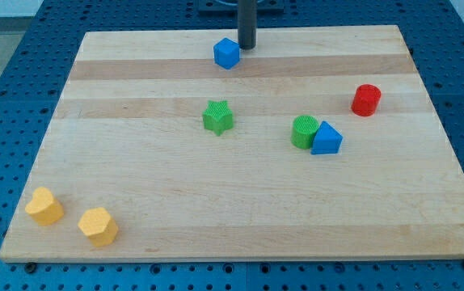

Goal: Place the blue cube at the top left corner of the board

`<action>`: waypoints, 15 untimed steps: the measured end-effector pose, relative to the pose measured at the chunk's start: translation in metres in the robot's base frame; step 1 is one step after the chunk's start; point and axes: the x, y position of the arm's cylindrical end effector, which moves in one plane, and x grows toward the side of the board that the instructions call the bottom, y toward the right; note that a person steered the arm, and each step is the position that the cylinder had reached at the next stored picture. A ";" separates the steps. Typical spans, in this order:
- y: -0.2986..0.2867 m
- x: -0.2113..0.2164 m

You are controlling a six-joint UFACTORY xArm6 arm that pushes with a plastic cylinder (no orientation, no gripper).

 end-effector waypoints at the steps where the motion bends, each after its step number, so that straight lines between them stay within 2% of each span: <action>1: -0.054 0.012; 2: -0.070 0.041; 4: -0.040 0.064; 5: -0.040 0.097; 7: -0.203 0.103; 8: -0.132 0.123; 9: -0.197 0.179; 10: -0.266 0.168; 11: -0.243 0.144; 12: -0.241 0.170; 13: -0.205 0.184; 14: -0.197 0.151; 15: -0.199 0.098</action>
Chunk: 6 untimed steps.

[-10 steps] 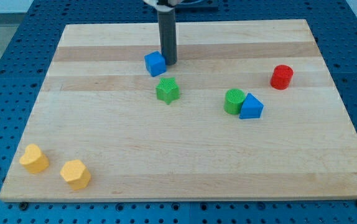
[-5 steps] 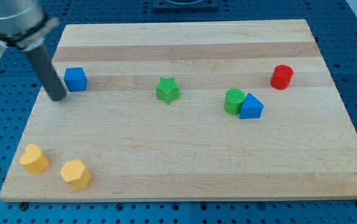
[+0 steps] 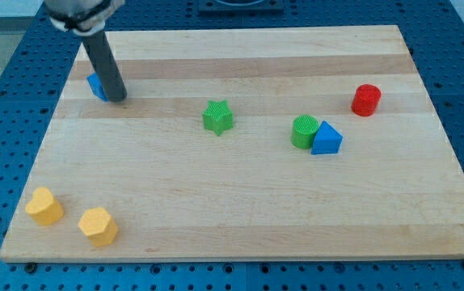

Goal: Place the blue cube at the top left corner of the board

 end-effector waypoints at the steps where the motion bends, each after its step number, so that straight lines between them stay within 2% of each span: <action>1: 0.004 -0.009; 2: -0.019 0.030; 3: -0.044 -0.007; 4: -0.013 -0.039; 5: -0.012 -0.068; 6: -0.012 -0.069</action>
